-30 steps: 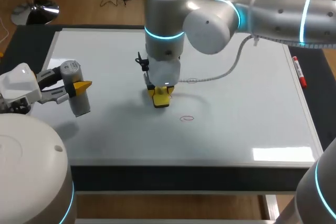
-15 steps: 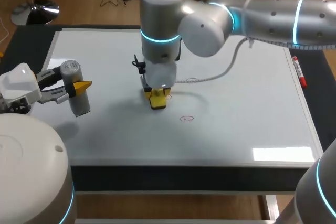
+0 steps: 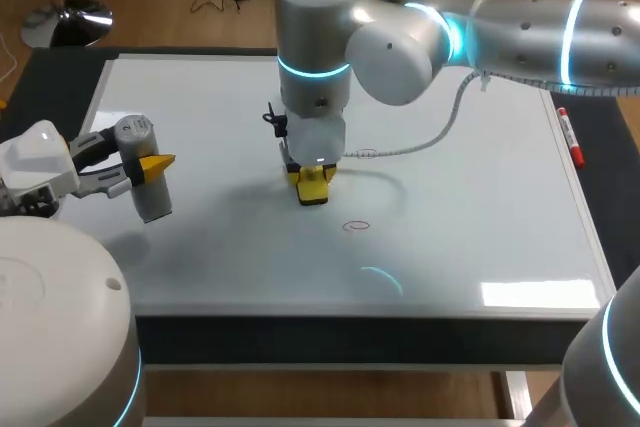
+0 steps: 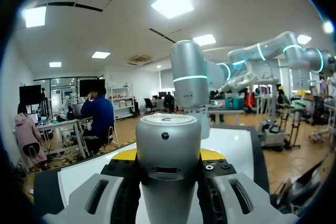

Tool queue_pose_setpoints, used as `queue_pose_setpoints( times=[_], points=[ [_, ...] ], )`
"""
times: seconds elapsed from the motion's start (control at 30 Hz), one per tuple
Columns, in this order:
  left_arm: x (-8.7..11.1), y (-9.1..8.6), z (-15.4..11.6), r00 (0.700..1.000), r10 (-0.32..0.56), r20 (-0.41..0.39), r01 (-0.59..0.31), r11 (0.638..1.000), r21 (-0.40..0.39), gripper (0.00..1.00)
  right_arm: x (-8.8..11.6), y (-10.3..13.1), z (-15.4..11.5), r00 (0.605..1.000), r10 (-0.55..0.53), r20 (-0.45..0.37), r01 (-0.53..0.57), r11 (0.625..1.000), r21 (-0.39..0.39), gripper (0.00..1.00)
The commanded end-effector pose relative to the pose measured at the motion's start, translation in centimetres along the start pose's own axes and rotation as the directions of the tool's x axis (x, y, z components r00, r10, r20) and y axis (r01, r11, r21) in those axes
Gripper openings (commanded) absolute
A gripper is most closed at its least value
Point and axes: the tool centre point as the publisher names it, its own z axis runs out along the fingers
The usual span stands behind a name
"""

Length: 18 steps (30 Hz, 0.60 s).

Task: Pick up the inspection probe, press it on each red-marked spot on the whiteboard one by one, put down the probe, pick up the eraser, and wipe off all the red marks.

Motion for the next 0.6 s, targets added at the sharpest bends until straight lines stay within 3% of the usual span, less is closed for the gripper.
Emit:
queue_pose_setpoints(
  times=[0.03,0.3,0.6],
  points=[
    [0.1,0.0,0.0,1.000,0.001,0.001,-0.001,1.000,0.002,0.00,2.0,0.3,0.5,1.000,0.007,-0.004,-0.007,1.000,0.009,0.00],
    [0.1,0.0,0.0,1.000,0.001,0.001,-0.001,1.000,0.002,0.00,4.3,0.4,0.4,0.999,0.043,-0.018,-0.042,0.999,0.010,0.00],
    [0.1,0.0,0.0,1.000,0.001,0.001,-0.001,1.000,0.002,0.00,5.6,0.2,-1.7,0.998,0.058,-0.020,-0.058,0.998,0.009,0.00]
  ],
)
